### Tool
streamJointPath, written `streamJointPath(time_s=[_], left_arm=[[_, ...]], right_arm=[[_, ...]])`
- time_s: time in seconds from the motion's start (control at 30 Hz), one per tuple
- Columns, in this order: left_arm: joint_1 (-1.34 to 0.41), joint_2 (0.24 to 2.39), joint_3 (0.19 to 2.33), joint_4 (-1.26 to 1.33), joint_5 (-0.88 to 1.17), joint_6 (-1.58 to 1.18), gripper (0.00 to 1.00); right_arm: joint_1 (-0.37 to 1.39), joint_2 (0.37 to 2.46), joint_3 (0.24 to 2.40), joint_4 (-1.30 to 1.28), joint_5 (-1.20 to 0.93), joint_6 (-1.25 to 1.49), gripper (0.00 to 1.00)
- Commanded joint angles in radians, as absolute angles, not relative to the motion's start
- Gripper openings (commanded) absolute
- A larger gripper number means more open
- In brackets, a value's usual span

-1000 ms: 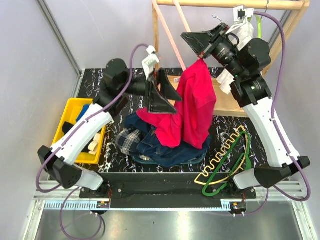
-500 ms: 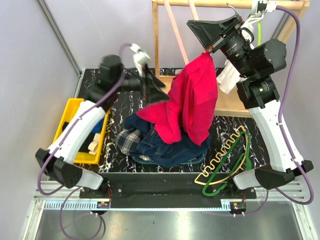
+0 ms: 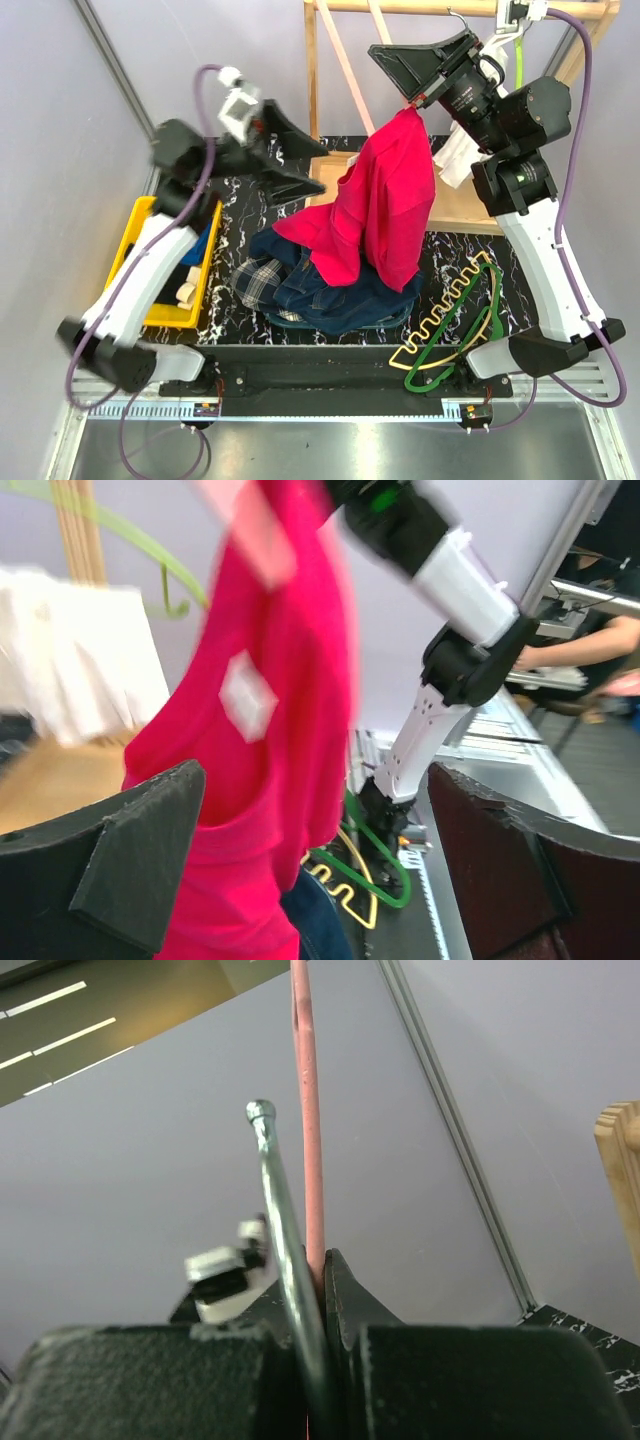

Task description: Remove the skirt from the hanger

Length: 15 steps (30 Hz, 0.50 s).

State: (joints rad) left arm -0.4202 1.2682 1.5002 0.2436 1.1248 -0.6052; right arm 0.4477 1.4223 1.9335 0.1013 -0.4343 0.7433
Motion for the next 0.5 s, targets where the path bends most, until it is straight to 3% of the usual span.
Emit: streamJointPath(time_s=[0.0, 0.23, 0.4, 0.43, 0.47], left_arm=[[-0.451, 1.394, 1.46, 0.404, 1.138, -0.706, 0.99], [-0.529, 1.494, 1.572, 0.278, 1.089, -0.581, 0.99], [-0.6, 1.534, 1.618, 0.334, 1.135, -0.664, 0.99], [-0.606, 1.531, 1.617, 0.325, 1.144, -0.661, 0.97], [-0.614, 1.526, 1.612, 0.319, 1.17, -0.658, 0.87]], right_arm=[[0.465, 1.43, 2.0, 0.187, -0.453, 0.804, 0.0], [0.476, 1.422, 1.991, 0.193, -0.443, 0.81, 0.0], [0.479, 1.407, 1.965, 0.206, -0.434, 0.798, 0.0], [0.48, 1.404, 1.964, 0.204, -0.431, 0.795, 0.0], [0.479, 1.402, 1.963, 0.204, -0.43, 0.779, 0.0]])
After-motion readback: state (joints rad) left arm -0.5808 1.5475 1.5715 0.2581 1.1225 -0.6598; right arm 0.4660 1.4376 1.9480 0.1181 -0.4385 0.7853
